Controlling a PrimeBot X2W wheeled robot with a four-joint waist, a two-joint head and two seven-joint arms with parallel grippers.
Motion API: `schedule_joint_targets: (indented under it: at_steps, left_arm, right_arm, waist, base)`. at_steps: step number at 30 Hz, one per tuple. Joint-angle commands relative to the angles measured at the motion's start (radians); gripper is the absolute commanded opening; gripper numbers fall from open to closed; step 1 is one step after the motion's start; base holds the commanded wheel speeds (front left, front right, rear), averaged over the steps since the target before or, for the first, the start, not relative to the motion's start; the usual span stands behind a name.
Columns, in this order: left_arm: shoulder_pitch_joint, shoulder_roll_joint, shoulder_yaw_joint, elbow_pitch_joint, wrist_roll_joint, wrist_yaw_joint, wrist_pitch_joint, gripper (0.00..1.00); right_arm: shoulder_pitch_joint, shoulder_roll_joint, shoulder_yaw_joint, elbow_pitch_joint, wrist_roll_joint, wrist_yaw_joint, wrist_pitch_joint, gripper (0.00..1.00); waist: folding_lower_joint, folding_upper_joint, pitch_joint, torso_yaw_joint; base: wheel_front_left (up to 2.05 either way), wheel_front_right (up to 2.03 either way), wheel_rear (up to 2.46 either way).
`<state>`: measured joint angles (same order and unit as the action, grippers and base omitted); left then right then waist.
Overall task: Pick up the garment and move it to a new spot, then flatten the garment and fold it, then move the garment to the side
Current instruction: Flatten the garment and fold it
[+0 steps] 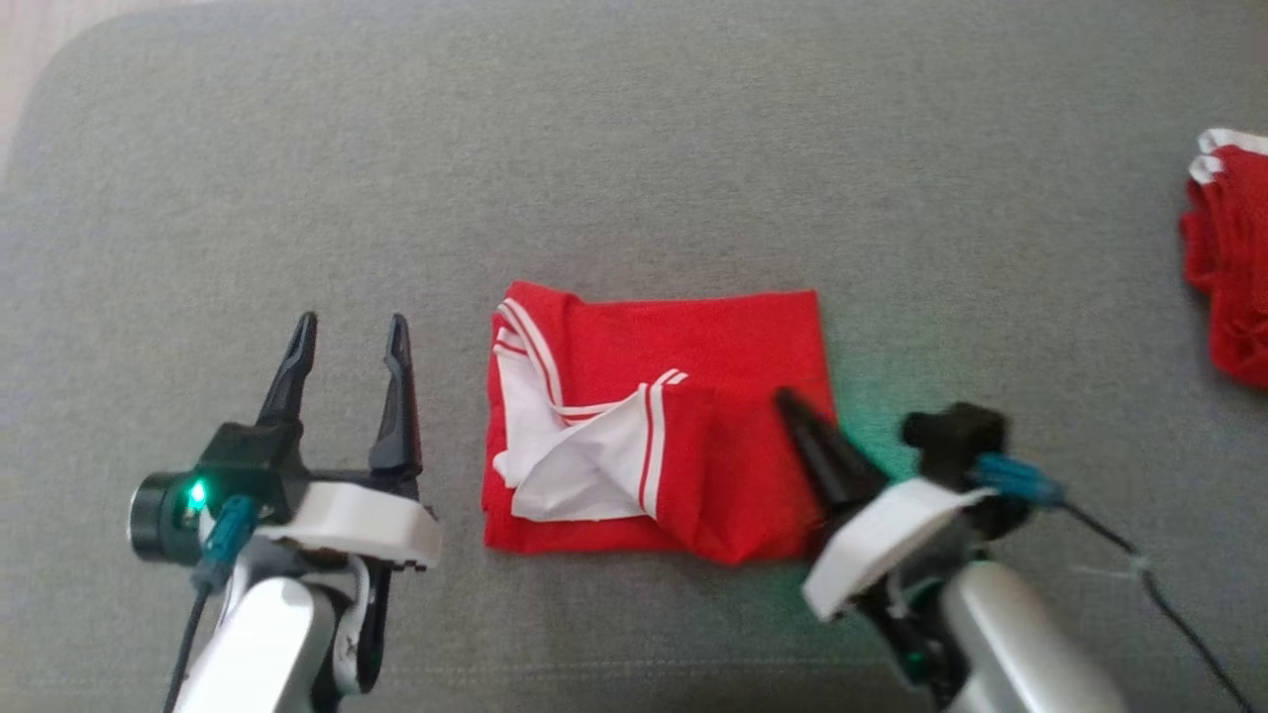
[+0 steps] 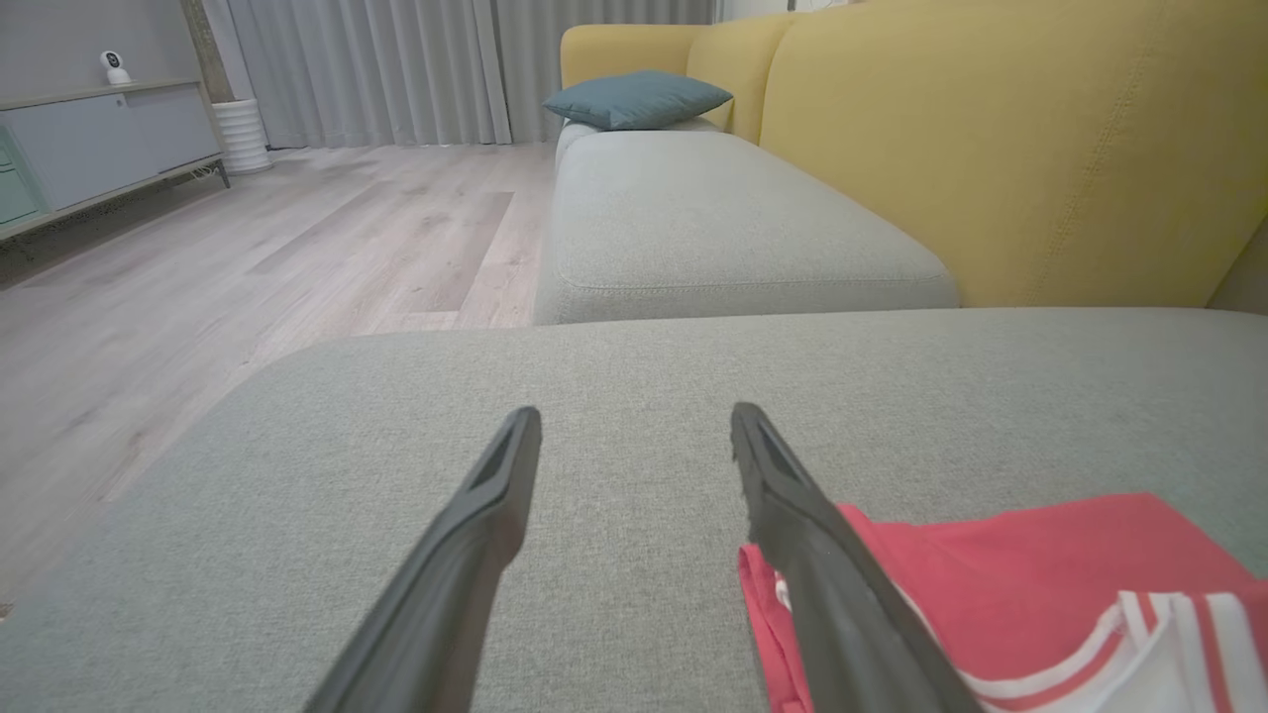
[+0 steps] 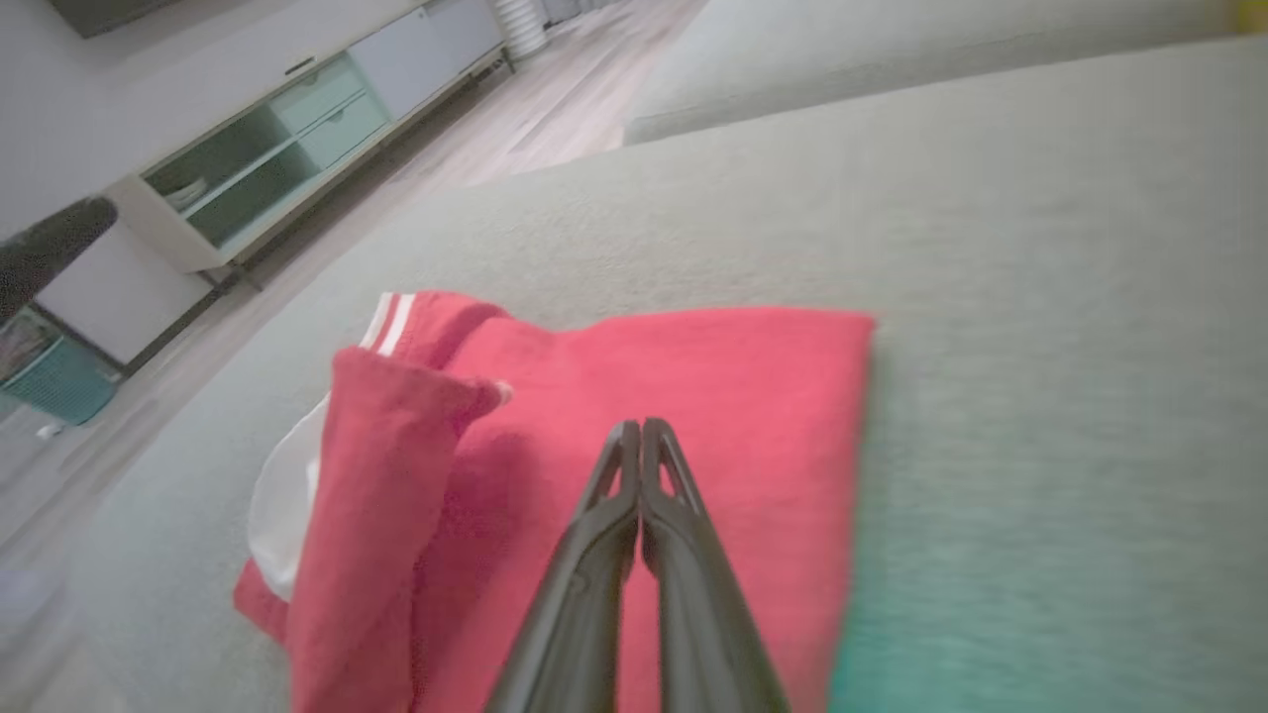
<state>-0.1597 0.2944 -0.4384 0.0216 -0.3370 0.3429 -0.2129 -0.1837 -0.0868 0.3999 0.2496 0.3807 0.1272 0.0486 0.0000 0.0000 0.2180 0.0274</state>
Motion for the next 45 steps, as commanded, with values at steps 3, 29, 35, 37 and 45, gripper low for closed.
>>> schedule_joint_targets:
  at_steps: [3,29,35,37,45]
  left_arm:
    - [-0.055,0.004,0.033,-0.022,0.005,0.000,-0.009,1.00]
    - [0.005,0.022,0.044,-0.006,-0.007,0.020,-0.027,1.00]
    - [0.036,0.040,0.049,-0.024,-0.009,0.031,-0.017,1.00]
    - [0.045,0.047,0.051,-0.027,-0.011,0.033,-0.015,1.00]
    - [0.090,0.065,0.045,-0.048,-0.009,0.044,-0.006,1.00]
  right_arm:
    - [-0.062,0.026,0.100,0.049,0.050,0.003,-0.029,0.00]
    - [-0.114,-0.086,0.046,0.002,0.127,0.003,-0.223,1.00]
    - [-0.002,-0.117,-0.185,-0.095,0.018,0.003,-0.174,1.00]
    - [0.040,-0.115,-0.235,-0.139,-0.009,0.003,-0.149,1.00]
    - [0.182,-0.083,-0.334,-0.308,-0.062,0.003,-0.052,1.00]
  waist:
    - [0.0000,0.0000,0.009,0.024]
    - [0.0000,0.0000,-0.068,0.006]
    - [0.0000,0.0000,-0.106,-0.020]
    - [0.0000,0.0000,-0.118,-0.029]
    - [0.0000,0.0000,-0.163,-0.056]
  base:
    - [0.00,0.00,0.00]
    - [0.00,0.00,0.00]
    - [0.00,0.00,0.00]
    - [0.00,0.00,0.00]
    - [0.00,0.00,0.00]
